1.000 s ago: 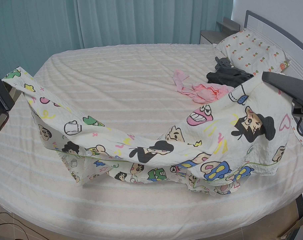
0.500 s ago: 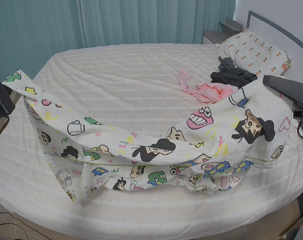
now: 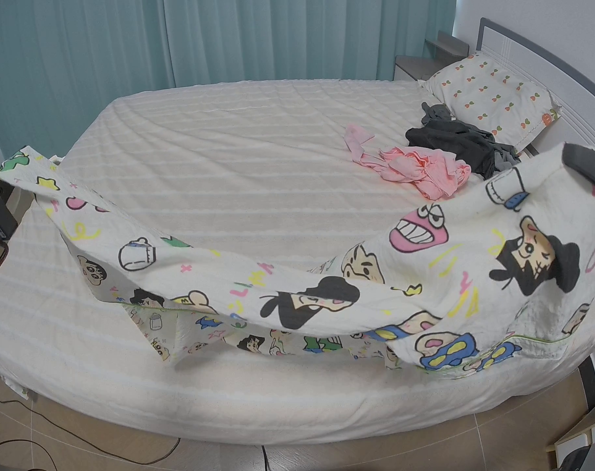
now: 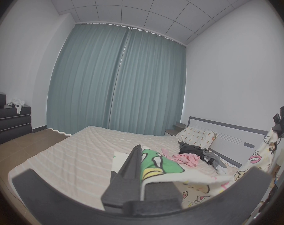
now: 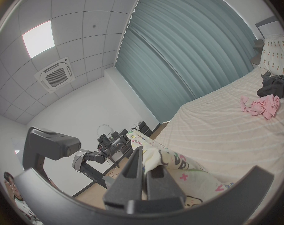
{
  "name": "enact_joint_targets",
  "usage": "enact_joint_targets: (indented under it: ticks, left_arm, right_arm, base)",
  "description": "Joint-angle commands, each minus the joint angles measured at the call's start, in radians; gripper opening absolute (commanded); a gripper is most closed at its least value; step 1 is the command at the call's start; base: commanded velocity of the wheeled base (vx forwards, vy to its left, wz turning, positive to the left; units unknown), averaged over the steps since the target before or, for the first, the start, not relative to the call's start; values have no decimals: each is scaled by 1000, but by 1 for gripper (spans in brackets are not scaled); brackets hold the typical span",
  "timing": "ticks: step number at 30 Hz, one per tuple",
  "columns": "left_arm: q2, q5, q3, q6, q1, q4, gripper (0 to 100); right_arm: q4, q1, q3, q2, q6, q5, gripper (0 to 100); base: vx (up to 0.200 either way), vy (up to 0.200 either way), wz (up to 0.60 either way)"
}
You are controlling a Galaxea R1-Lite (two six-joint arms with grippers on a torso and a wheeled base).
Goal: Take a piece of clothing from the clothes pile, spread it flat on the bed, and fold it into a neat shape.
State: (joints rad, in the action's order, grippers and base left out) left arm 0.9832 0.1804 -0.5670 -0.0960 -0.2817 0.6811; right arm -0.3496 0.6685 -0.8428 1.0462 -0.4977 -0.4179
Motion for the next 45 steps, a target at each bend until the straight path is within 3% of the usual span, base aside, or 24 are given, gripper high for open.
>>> enact_joint_targets:
  ticks: [1, 13, 19, 24, 34, 40, 41, 45]
  left_arm:
    - [-34, -1, 18, 5, -1, 0, 0]
    - [-15, 16, 64, 7, -1, -8, 0]
    - [78, 33, 75, -13, -1, -9, 0]
    - [180, 37, 56, -30, -1, -8, 0]
    - [423, 44, -48, -36, 6, -2, 0]
    - [534, 42, -120, -85, 10, 29, 0]
    - [641, 44, -195, -133, 21, 68, 0]
    - [769, 56, -254, -137, 39, 101, 0]
  right_arm:
    - [0, 0, 13, -49, 2, -18, 0]
    - [-3, -15, 77, -35, 2, -19, 0]
    - [-9, -79, 117, 43, 4, -21, 0]
    - [-29, -136, 134, 129, 19, -21, 0]
    - [-221, -227, 128, 347, 19, -19, 0]
    - [-290, -257, 119, 448, 18, -18, 0]
    - [-358, -285, 97, 537, 14, -12, 0]
    - [-419, -310, 68, 641, 14, 10, 0]
  base:
    - [-200, 0, 0]
    - [0, 0, 0]
    - [0, 0, 0]
    - [200, 0, 0]
    - [200, 0, 0]
    - [200, 0, 0]
    - [200, 0, 0]
    - [200, 0, 0]
